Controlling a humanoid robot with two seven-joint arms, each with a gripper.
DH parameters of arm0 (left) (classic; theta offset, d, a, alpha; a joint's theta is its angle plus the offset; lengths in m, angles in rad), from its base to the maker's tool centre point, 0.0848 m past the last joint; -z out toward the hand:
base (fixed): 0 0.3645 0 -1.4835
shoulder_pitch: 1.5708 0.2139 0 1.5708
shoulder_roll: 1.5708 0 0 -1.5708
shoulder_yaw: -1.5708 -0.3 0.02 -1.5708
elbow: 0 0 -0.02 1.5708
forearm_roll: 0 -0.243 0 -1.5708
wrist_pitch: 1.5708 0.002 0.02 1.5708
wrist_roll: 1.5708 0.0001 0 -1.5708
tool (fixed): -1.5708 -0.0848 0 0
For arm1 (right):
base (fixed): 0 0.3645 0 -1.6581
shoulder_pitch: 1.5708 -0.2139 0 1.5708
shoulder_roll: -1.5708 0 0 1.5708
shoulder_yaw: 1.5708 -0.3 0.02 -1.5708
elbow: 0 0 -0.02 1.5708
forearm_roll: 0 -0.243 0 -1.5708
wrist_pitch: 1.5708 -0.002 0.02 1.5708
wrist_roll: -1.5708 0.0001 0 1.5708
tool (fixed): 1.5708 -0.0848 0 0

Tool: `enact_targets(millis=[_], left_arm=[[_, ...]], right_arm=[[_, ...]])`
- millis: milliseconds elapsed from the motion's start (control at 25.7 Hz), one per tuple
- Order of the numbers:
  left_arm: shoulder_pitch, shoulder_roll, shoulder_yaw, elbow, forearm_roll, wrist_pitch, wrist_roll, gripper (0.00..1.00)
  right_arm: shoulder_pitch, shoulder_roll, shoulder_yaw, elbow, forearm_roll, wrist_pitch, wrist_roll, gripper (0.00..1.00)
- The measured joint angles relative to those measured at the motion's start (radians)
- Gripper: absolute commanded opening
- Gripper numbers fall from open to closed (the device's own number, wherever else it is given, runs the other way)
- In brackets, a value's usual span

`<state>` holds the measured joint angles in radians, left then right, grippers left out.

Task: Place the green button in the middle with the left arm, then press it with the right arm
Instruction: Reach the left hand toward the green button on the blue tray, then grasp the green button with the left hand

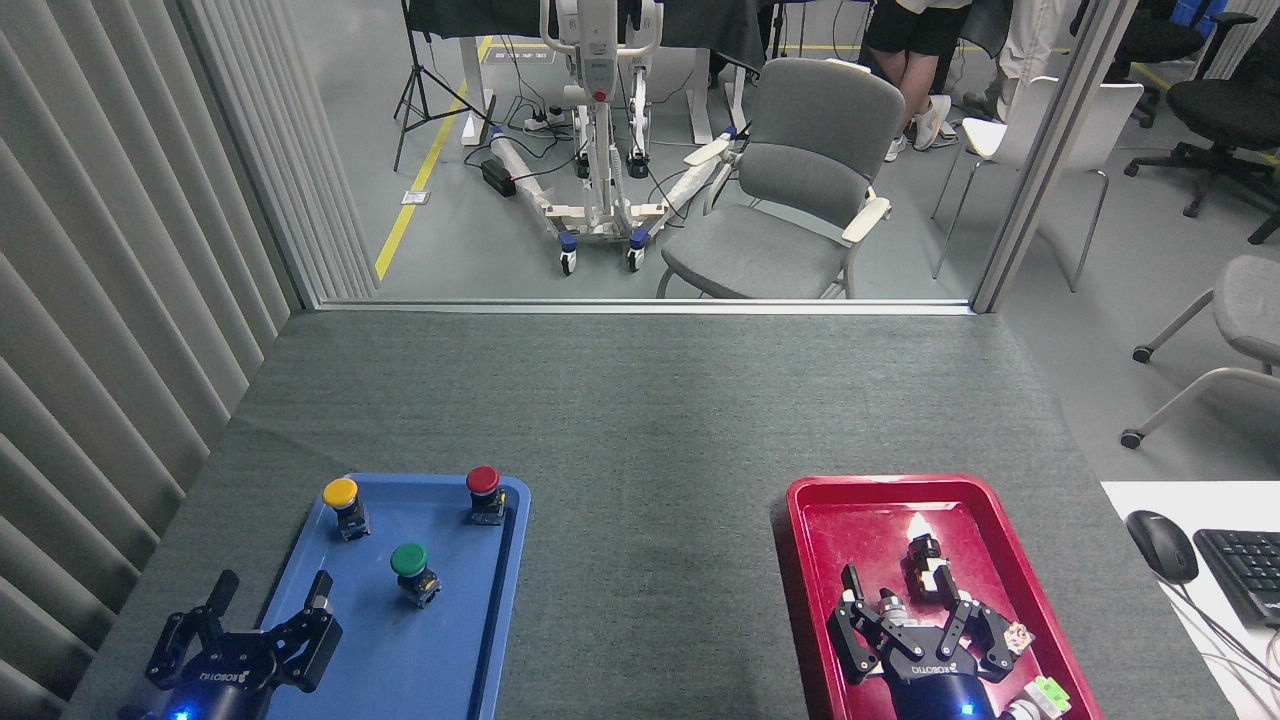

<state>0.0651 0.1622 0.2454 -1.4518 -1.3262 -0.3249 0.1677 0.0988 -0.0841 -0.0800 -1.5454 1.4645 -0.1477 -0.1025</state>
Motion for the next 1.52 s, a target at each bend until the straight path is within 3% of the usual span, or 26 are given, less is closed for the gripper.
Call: enact_targets(millis=[972, 1283, 1517], left_arm=[[-0.007, 0.0, -0.003, 0.023, -0.008, -0.02, -0.006, 1.0], [-0.092, 0.005, -0.135, 0.159, -0.032, -0.014, -0.028, 1.0], [-0.155, 0.012, -0.168, 0.271, -0.048, -0.02, -0.032, 1.0]], right_arm=[[0.005, 0.0, -0.016, 0.004, -0.007, 0.002, -0.004, 1.0], [0.002, -0.008, -0.019, 0.004, -0.008, -0.004, -0.005, 1.0], [0.002, -0.01, -0.048, 0.004, -0.01, -0.004, -0.008, 1.0]])
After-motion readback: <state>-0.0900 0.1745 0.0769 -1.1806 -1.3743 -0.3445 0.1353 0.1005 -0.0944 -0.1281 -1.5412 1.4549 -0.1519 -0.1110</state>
